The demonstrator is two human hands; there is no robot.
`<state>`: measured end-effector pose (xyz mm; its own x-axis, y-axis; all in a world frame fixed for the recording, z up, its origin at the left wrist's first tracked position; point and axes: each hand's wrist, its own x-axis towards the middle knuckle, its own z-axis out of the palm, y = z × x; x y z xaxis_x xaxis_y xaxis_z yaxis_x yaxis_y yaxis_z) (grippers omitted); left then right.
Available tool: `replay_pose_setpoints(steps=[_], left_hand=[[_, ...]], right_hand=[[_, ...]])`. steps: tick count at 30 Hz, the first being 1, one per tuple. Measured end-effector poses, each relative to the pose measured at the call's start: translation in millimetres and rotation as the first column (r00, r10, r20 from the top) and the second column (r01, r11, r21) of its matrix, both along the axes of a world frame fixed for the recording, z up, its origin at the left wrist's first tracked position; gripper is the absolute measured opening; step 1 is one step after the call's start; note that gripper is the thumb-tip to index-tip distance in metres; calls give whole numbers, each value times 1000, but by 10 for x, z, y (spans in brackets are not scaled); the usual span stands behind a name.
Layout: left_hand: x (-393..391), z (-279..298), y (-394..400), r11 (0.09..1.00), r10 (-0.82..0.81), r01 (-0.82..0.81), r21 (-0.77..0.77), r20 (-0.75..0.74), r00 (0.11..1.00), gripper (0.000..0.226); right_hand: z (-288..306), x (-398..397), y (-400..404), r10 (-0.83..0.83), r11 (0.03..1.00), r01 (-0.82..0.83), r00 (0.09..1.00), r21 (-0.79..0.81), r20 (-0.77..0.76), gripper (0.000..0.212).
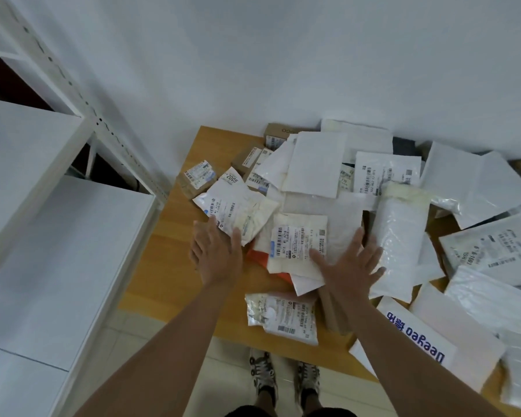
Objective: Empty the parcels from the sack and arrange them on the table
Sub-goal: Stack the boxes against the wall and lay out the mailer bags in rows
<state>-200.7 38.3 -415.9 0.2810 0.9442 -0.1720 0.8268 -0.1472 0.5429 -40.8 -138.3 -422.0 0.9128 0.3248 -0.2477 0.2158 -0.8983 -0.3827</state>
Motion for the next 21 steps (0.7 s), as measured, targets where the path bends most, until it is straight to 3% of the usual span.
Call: replay_pose_setpoints(steps=[3, 6, 8, 11, 13, 16, 18, 21], left_hand=[[272, 68, 202, 980, 110, -106, -166, 13, 994, 82], [432, 22, 347, 985, 78, -81, -154, -28, 997, 83], [509, 18, 325, 992, -7, -1, -125, -65, 998, 71], [627, 50, 196, 981, -161, 160, -108, 3, 987, 45], [697, 57, 131, 980, -143, 152, -131, 79, 987, 40], [803, 59, 117, 961, -132, 175, -214, 201, 971, 44], [875, 85, 75, 925, -27, 140, -352, 307, 951, 44], [988, 64, -30, 933, -99, 208, -295, 345, 934, 61]], right_hand=[[27, 141, -14, -92, 990, 102, 990, 94, -105, 123], [3, 261, 72, -110, 986, 126, 985, 110, -135, 123], [15, 321, 131, -106, 977, 133, 981, 165, -163, 120], [60, 404, 174, -97, 928, 194, 950, 318, -297, 89], [105, 479, 198, -91, 899, 239, 922, 368, -377, 71], [127, 617, 156, -108, 866, 281, 912, 413, -395, 57], [187, 653, 115, -124, 841, 312, 907, 442, -404, 43], [202, 671, 54, -82, 803, 329, 887, 497, -455, 29]])
